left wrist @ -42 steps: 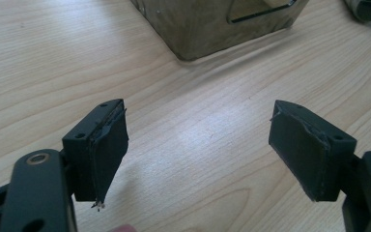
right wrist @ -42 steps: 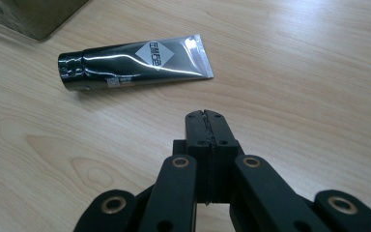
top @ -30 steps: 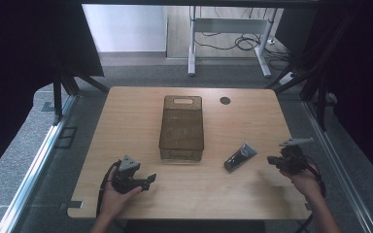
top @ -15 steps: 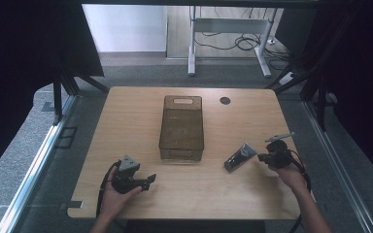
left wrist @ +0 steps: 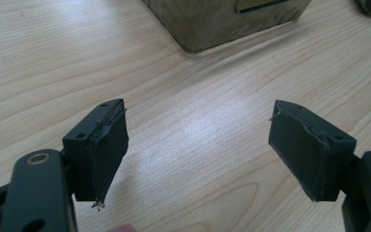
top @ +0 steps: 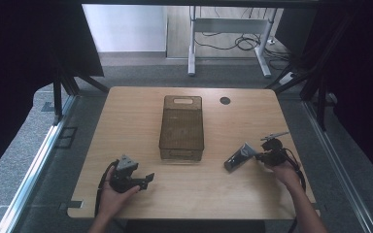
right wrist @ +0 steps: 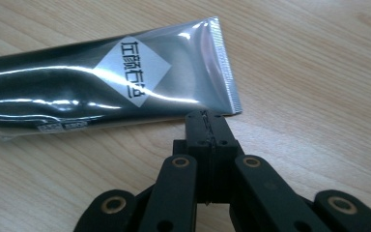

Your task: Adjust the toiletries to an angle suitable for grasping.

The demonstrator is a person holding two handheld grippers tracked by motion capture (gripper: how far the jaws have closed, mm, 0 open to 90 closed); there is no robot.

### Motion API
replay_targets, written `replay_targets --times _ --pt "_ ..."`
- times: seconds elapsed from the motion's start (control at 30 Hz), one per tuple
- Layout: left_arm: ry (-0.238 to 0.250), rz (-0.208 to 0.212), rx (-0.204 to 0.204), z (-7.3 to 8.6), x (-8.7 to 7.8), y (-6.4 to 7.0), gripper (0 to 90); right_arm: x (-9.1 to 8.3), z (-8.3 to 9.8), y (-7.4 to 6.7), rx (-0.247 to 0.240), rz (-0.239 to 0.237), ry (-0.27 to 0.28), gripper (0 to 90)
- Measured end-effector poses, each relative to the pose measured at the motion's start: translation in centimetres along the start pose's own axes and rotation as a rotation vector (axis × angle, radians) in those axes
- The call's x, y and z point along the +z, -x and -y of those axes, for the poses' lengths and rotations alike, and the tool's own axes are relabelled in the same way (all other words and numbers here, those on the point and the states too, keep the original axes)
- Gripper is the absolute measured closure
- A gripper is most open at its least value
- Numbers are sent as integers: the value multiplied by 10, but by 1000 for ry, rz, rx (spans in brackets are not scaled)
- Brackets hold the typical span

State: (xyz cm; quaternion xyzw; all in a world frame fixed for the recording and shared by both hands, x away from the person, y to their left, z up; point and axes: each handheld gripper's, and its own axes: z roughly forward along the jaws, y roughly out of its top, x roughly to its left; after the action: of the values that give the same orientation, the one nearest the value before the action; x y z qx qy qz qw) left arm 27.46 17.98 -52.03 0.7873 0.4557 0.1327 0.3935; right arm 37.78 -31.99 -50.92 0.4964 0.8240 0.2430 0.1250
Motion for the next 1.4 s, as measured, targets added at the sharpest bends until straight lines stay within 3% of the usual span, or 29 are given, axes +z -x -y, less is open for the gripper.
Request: replay_targets --times 0.2,0.53,0.73,1.03,1.4 --pt "1 -1 5 0 -1 0 222 3 -3 -4 -16 2 -5 900" --pt "-2 -4 -5 1 0 -1 222 11 -9 -1 6 -9 -1 900" --pt "-6 -5 -10 1 1 -3 222 17 -22 -4 -15 6 -17 900" --pt "-14 -14 -6 2 2 -5 222 30 -43 -7 -27 -7 -37 899" --pt "-7 -14 -10 2 1 -6 222 42 -64 -26 -88 -17 -42 899"
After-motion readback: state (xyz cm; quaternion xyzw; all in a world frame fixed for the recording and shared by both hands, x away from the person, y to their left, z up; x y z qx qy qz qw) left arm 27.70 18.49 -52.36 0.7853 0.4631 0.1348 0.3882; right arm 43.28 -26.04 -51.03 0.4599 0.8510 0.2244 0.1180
